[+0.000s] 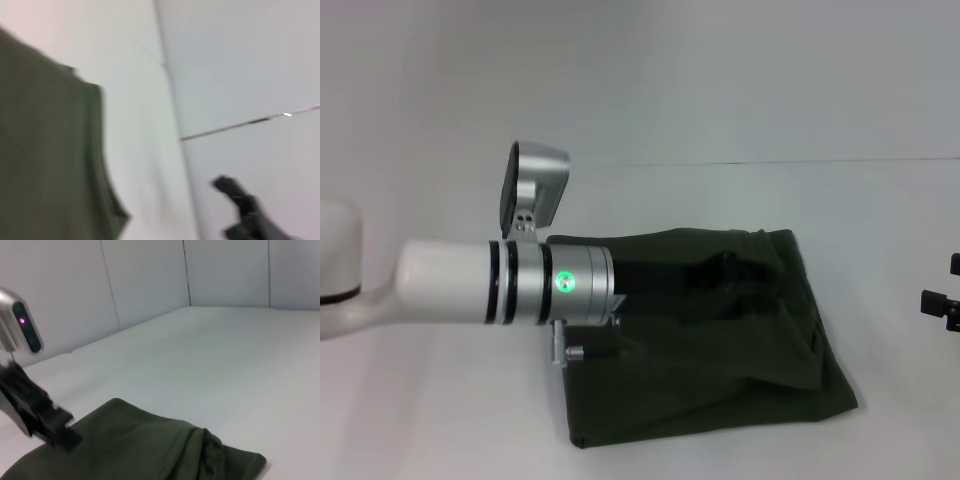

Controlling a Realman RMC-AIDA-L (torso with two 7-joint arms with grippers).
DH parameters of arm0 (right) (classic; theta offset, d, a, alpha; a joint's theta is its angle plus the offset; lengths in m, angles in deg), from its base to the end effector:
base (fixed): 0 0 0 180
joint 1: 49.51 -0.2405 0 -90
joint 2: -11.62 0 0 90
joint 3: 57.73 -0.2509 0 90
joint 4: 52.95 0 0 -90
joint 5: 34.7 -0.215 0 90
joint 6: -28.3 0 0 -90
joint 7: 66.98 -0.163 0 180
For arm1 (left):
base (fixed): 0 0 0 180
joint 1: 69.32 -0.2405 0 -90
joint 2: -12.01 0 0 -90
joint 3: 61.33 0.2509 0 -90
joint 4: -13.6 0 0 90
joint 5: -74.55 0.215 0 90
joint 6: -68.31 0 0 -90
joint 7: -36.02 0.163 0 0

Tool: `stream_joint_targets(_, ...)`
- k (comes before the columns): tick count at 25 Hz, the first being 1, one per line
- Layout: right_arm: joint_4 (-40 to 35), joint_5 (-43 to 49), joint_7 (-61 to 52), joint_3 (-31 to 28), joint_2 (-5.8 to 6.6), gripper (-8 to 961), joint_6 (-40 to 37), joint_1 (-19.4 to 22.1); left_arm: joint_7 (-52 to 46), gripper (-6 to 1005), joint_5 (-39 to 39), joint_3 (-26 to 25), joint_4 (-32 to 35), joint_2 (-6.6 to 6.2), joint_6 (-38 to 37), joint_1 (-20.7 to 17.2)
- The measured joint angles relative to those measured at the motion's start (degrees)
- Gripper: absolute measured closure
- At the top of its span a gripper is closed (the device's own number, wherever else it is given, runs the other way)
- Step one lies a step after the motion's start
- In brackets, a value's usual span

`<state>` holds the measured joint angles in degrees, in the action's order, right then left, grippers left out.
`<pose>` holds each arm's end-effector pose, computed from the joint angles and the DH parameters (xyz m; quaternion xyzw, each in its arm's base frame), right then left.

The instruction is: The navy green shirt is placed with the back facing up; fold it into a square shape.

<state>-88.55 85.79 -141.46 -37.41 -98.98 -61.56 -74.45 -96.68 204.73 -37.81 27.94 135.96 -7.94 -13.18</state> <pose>0.3403 0.3258 0.0790 -0.8961 0.2643 0.2203 0.2804 -0.1358 0.3756 -0.1186 0.7462 0.6183 0.2304 0.0889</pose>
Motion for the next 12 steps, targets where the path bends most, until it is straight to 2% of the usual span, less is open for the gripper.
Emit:
stream_joint_targets(1,-0.02,0.00,-0.33,0.15,0.05,76,-0.01,-0.06,0.04,727,-1.02,0.08,1.60,-0.02,-3.29,0.06)
stream_joint_targets(4,-0.03,-0.14,-0.89,0.13,0.19,76,-0.01,-0.27,1.93,614,-3.05,0.03,5.05,-0.02,-9.98,0.21)
stream_joint_targets(7,-0.04,-0.43,-2.64,-0.93,0.22,76,0.00,-0.80,8.33,501,-6.88,0.02,7.81,-0.13,-15.95,-1.23)
stream_joint_targets(12,-0.64,-0.58,-9.96,-1.65,0.58,75,-1.66,-2.91,21.43,288,-8.61,1.32,8.42,-0.51,-16.66,-5.47)
